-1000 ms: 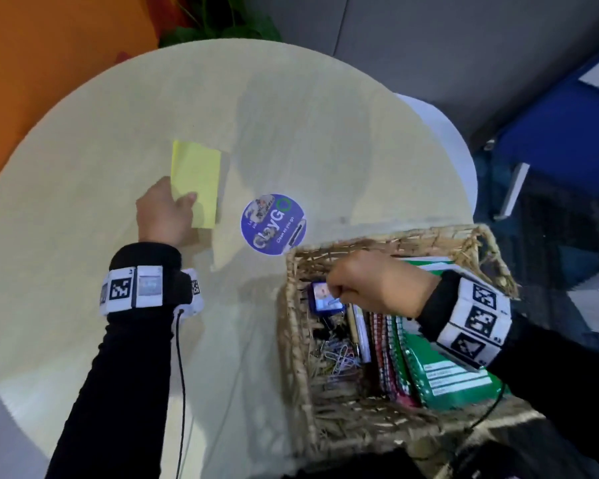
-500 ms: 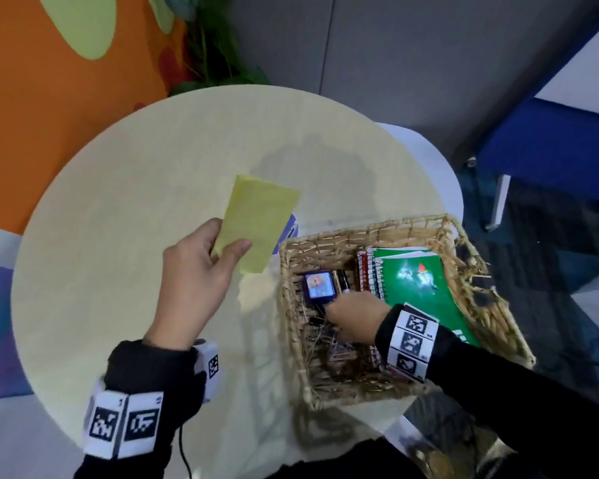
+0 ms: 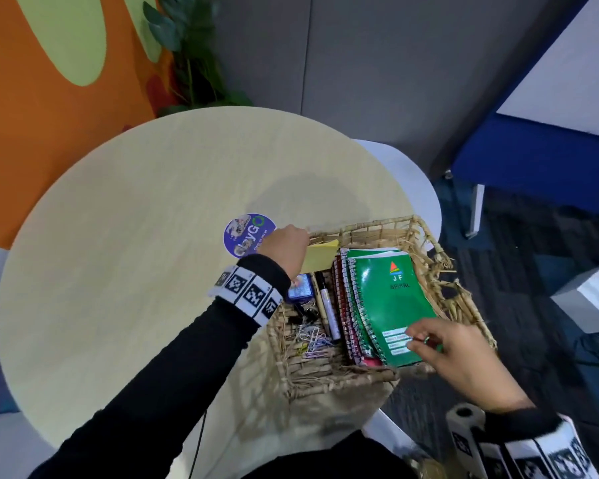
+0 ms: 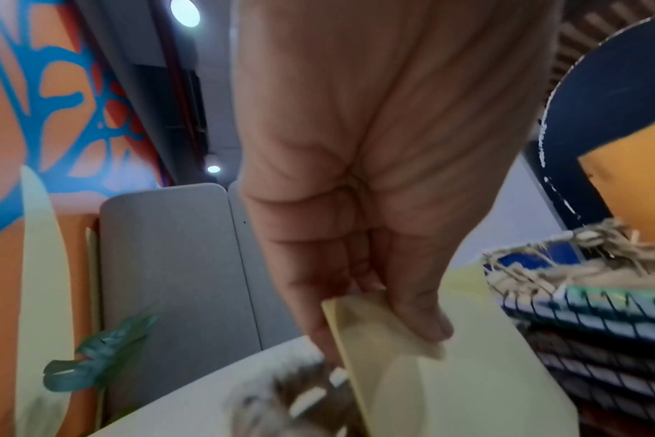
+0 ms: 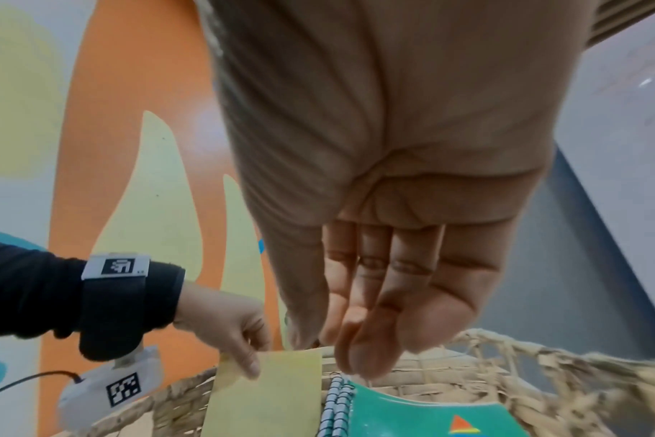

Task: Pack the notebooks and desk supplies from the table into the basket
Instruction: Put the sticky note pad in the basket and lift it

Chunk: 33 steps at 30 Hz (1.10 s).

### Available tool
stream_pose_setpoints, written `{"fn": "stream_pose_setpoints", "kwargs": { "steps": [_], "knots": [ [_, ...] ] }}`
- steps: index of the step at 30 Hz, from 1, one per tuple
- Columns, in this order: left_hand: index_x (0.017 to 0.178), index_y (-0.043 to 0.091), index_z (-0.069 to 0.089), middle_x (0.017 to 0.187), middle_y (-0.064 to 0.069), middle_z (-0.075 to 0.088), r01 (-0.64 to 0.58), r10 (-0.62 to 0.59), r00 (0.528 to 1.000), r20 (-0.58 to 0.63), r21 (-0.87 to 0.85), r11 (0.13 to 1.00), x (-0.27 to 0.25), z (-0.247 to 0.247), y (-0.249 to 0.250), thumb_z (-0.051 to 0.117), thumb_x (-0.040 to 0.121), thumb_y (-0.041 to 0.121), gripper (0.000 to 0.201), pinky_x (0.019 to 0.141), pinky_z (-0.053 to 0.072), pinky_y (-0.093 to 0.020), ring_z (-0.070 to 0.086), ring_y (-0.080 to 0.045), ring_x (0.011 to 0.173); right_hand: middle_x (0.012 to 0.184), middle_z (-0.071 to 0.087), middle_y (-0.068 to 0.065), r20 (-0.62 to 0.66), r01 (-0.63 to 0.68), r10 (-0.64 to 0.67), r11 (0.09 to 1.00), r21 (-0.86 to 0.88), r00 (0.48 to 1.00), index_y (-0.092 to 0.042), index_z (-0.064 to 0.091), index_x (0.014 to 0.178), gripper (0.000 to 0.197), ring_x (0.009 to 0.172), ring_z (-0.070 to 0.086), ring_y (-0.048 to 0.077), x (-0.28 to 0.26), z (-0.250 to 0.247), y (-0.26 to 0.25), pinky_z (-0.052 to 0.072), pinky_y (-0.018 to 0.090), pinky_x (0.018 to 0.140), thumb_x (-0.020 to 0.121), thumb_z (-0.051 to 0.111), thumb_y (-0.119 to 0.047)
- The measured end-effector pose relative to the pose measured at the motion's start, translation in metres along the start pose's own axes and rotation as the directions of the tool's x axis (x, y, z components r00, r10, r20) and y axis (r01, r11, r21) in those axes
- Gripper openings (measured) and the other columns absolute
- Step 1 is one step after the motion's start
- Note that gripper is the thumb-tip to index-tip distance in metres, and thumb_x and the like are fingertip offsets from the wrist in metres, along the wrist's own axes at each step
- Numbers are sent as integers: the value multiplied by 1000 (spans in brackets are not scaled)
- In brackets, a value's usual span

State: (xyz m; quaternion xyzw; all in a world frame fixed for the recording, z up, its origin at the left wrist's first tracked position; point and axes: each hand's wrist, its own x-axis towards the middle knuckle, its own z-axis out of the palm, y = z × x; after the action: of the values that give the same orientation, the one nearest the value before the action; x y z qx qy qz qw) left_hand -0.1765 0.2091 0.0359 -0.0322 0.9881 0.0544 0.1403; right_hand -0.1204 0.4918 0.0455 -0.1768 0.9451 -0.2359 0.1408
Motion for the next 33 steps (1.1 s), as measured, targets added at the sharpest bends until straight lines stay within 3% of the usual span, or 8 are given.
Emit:
{"fn": "stream_pose_setpoints", "kwargs": {
  "steps": [7,9,12,15,20,24,28,33],
  "knots": [
    [101,0,60,108,-19,64,49,-48,999,12,-120,991,2,1,-1,59,87,5,15,73,49,-39,63,-35,98,79,71,-4,-120,-53,62,996,76,991,-16,73,85,11,81,61,-6,-14,-7,21,40,-2,66,75,76,-11],
    [109,2,58,111,-17,63,75,-96,993,-65,-269,960,-4,-3,-9,62,87,18,28,81,49,-41,60,-33,102,86,70,2,-254,-61,71,997,46,965,-11,72,90,15,70,61,3,-12,-12,31,42,7,67,76,76,-9],
    [127,6,49,123,-17,56,111,-220,948,-230,-409,906,-30,-2,-20,52,92,33,44,93,44,-43,51,-33,115,109,62,16,-389,-238,222,971,5,894,-5,64,110,31,98,59,30,-7,-16,52,44,30,85,81,70,-14],
    [140,6,29,133,-18,44,299,-381,918,-106,-445,844,-72,15,-20,37,95,46,61,96,42,-47,45,-38,120,132,47,24,-208,-504,515,857,107,832,-7,44,133,55,120,48,39,-4,-15,73,40,46,101,87,60,-34],
    [138,8,26,99,-8,66,374,-326,927,185,-504,778,-117,52,-7,33,94,53,63,71,42,-29,59,-25,83,84,67,17,69,-616,650,672,411,757,-6,56,106,43,65,65,29,-4,6,93,57,41,67,87,57,-45],
    [120,10,37,83,0,57,287,-305,950,67,-574,767,-123,73,5,35,98,38,36,59,42,-27,53,-16,67,67,62,21,39,-540,634,623,565,772,1,55,102,21,41,57,20,-6,14,95,49,21,36,90,59,-16],
    [119,10,37,66,9,49,214,-290,956,-38,-585,783,-128,72,6,33,99,30,28,45,28,-18,47,-6,53,72,69,25,-16,-503,602,680,533,798,-2,56,100,10,49,66,27,-6,14,96,56,26,44,92,51,-5],
    [122,14,39,87,-6,69,218,-351,932,-96,-624,750,-138,56,-6,36,99,27,27,58,40,-27,58,-20,67,66,71,20,-86,-389,495,769,506,865,-14,60,91,15,53,70,29,7,-7,76,61,36,56,91,50,-3]
  ]
}}
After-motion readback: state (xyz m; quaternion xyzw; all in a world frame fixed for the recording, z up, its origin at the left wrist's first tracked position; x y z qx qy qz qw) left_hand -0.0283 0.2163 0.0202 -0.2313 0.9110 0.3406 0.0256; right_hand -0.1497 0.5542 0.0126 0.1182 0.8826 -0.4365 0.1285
